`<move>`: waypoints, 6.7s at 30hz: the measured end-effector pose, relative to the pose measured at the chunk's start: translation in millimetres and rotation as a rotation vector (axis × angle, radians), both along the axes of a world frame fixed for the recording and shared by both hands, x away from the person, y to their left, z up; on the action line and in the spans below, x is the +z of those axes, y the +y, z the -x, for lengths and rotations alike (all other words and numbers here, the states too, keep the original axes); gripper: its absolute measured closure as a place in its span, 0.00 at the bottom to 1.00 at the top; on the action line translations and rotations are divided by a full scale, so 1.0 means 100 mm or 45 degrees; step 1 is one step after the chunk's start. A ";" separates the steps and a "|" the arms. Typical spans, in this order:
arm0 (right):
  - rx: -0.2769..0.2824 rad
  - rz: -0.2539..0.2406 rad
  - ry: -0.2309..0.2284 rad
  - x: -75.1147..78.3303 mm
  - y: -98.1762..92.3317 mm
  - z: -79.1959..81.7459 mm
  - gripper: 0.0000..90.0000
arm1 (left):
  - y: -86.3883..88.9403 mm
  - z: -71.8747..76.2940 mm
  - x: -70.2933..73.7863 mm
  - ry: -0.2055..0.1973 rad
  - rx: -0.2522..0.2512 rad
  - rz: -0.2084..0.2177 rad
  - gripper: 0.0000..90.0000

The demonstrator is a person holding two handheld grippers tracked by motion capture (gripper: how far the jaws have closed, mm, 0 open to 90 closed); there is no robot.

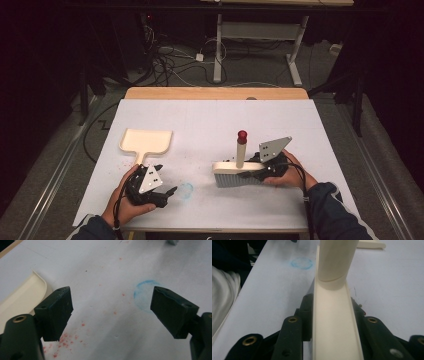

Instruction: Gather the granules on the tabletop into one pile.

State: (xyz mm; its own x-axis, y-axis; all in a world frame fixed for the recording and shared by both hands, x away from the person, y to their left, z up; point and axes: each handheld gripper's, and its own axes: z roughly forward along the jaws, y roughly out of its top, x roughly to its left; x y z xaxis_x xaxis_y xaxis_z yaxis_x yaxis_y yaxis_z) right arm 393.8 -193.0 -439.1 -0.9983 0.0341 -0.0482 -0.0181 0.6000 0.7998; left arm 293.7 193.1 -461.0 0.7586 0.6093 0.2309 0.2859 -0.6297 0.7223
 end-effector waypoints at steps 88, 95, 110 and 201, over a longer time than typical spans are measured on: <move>-0.925 -0.266 -0.001 0.23 0.22 0.66 0.75 | 0.05 0.04 0.06 -0.038 0.020 0.028 0.19; -0.797 -0.236 -0.062 0.45 -0.03 0.79 0.75 | 0.07 0.05 0.08 -0.041 0.028 0.036 0.19; -0.701 -0.148 -0.027 0.56 -0.69 0.94 0.74 | 0.07 0.03 0.07 -0.038 0.035 0.033 0.19; -1.163 -0.236 -0.286 0.46 -1.02 0.54 0.29 | 0.03 -0.05 0.06 -0.031 0.037 0.028 0.18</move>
